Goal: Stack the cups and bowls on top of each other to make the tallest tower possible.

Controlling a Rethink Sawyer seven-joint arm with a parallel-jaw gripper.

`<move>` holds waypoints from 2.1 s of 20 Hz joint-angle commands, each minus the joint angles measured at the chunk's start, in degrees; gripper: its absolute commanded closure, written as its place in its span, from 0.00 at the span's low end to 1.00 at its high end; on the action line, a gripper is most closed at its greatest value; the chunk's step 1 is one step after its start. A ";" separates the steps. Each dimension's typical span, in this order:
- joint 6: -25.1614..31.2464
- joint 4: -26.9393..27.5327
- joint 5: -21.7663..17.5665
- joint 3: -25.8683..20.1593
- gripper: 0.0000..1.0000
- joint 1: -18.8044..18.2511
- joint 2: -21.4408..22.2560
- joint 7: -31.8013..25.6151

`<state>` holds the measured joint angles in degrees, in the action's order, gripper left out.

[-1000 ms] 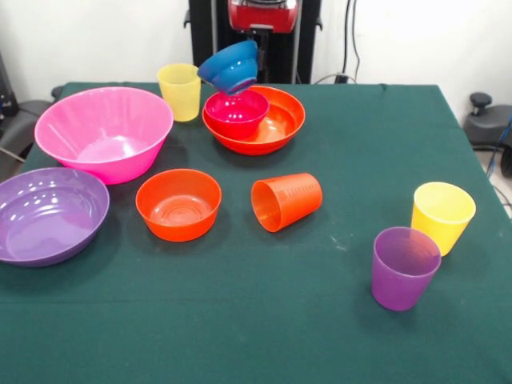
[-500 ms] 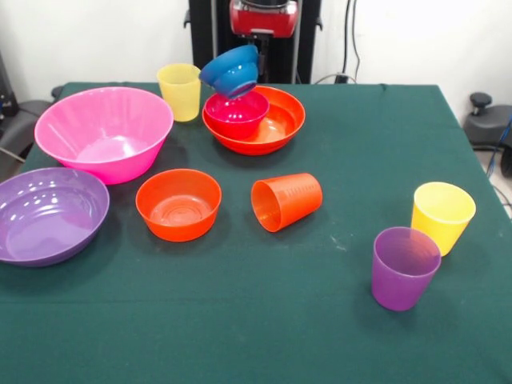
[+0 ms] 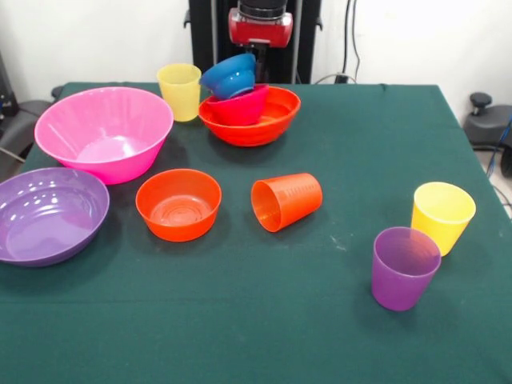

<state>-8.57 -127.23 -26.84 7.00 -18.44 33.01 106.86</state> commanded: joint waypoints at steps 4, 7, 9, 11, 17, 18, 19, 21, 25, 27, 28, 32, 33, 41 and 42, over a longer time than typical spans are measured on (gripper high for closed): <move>-8.84 1.57 -2.37 0.03 1.00 1.19 -9.55 7.48; -7.94 2.07 -2.31 -0.63 1.00 0.22 -9.19 6.79; -6.84 2.28 -2.58 -1.34 1.00 -0.64 -8.57 6.19; -5.89 2.07 -2.59 -1.66 1.00 -0.85 -7.54 5.87; -4.96 1.89 -2.46 -1.85 1.00 -0.85 -6.51 5.67; -4.49 1.98 -2.35 -2.01 1.00 -0.92 -6.14 5.60; -4.02 2.07 -2.24 -2.17 1.00 -0.98 -5.77 5.53; -3.73 1.90 -2.28 -2.07 1.00 -0.90 -5.35 5.39; -3.54 0.98 -2.09 -1.71 1.00 -0.37 -4.10 5.54; -2.82 0.91 -2.02 -2.20 1.00 -0.39 -3.36 5.35; -2.41 1.04 -2.03 -2.52 1.00 -0.49 -3.03 5.19; 0.01 2.16 -1.99 -4.56 1.00 -1.60 -1.99 4.29; 0.77 2.23 -1.80 -5.03 1.00 -1.71 -1.47 4.12; 4.94 1.77 0.35 -5.73 1.00 0.05 3.19 4.28; 5.06 1.75 0.48 -5.81 1.00 0.21 3.25 4.44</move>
<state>-10.92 -127.69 -27.17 8.35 -19.21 35.01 106.86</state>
